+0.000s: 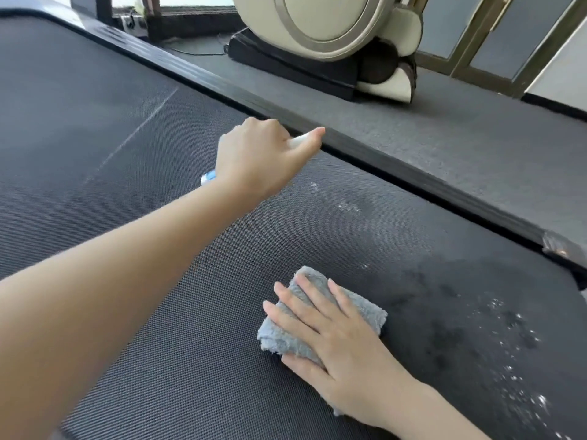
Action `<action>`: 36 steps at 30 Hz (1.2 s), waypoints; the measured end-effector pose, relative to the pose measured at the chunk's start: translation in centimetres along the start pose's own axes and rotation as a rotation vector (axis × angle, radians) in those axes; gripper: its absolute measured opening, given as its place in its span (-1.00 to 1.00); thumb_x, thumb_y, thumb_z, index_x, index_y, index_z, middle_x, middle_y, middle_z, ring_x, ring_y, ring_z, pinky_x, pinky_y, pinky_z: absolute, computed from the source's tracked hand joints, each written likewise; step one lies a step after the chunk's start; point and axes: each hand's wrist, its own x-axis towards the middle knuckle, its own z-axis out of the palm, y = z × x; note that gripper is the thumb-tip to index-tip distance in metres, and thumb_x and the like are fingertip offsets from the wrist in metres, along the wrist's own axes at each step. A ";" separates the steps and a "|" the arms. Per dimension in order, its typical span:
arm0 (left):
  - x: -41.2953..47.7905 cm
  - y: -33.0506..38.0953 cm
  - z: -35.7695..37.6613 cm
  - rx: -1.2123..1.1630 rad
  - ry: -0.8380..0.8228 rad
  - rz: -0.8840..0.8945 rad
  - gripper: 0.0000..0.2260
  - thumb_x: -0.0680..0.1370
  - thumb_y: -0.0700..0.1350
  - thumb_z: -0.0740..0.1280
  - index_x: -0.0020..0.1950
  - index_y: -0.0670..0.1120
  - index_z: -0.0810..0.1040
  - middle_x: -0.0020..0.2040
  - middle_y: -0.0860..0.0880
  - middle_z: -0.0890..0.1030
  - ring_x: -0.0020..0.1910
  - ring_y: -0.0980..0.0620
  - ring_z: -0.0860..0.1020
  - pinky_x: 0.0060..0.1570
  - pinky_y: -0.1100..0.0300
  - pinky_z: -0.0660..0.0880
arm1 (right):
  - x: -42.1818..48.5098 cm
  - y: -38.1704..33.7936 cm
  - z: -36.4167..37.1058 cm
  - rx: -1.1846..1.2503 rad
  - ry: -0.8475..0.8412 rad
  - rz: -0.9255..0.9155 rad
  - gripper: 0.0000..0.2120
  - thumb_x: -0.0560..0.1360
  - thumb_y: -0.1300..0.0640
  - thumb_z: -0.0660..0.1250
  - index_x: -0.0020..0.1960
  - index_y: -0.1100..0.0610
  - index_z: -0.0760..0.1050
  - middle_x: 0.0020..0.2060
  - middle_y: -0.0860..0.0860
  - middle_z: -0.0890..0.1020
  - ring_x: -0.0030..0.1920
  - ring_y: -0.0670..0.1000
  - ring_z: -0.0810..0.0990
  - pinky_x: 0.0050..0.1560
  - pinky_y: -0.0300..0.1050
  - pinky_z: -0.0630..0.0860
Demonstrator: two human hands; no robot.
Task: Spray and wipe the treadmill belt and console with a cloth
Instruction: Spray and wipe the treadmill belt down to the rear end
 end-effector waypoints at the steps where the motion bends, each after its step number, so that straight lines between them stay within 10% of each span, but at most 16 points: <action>1: -0.6 -0.9 -1.0 0.019 0.010 0.005 -0.39 0.51 0.33 0.11 -0.50 -0.12 0.19 -0.53 -0.05 0.29 -0.50 -0.07 0.31 -0.39 0.12 0.19 | 1.1 -1.0 0.1 0.008 -0.009 -0.066 -0.49 0.62 -0.23 -0.10 0.54 -0.19 -0.07 0.54 -0.22 -0.07 0.53 -0.10 -0.24 0.47 0.06 -0.24; 7: -3.8 -6.0 -6.3 0.113 0.021 0.007 -0.40 0.48 0.34 0.05 -0.50 -0.13 0.15 -0.57 -0.07 0.23 -0.53 -0.10 0.25 -0.45 0.13 0.18 | 8.8 -0.2 -0.5 -0.003 -0.059 -0.228 -0.49 0.61 -0.19 -0.01 0.52 -0.21 -0.03 0.54 -0.21 -0.02 0.52 -0.15 -0.24 0.50 0.04 -0.29; 18: -4.8 -6.7 -5.7 0.131 0.007 -0.001 -0.41 0.47 0.36 0.03 -0.51 -0.10 0.11 -0.60 0.01 0.17 -0.58 -0.03 0.20 -0.46 0.18 0.14 | 17.4 19.3 -4.7 0.055 0.059 0.549 -0.44 0.62 -0.20 -0.05 0.56 -0.06 -0.03 0.56 -0.06 -0.02 0.54 -0.10 -0.14 0.52 0.01 -0.20; 23: -5.7 -6.4 -4.8 0.108 -0.012 -0.007 -0.43 0.48 0.35 0.04 -0.52 -0.06 0.10 -0.61 0.06 0.16 -0.60 0.03 0.19 -0.45 0.20 0.15 | 16.8 23.3 -4.9 0.060 0.090 0.624 -0.47 0.63 -0.17 -0.03 0.56 -0.06 0.00 0.55 -0.10 0.01 0.53 -0.13 -0.11 0.51 -0.06 -0.18; 28: -5.6 -5.8 -4.9 0.112 -0.013 -0.031 -0.40 0.45 0.37 0.01 -0.52 -0.09 0.10 -0.61 0.02 0.16 -0.58 -0.02 0.20 -0.45 0.18 0.12 | 17.4 17.9 -4.4 0.091 0.051 0.467 -0.53 0.65 -0.11 -0.04 0.54 -0.12 0.02 0.55 -0.12 0.01 0.54 -0.04 -0.08 0.50 0.00 -0.14; 36: -4.7 -2.6 -4.4 0.042 0.033 0.071 -0.41 0.48 0.33 0.05 -0.50 -0.11 0.10 -0.60 -0.01 0.13 -0.57 -0.04 0.15 -0.46 0.18 0.09 | 9.7 1.3 -1.0 0.016 -0.082 -0.336 -0.50 0.63 -0.13 0.03 0.53 -0.14 0.01 0.54 -0.17 0.01 0.54 -0.11 -0.17 0.51 0.01 -0.27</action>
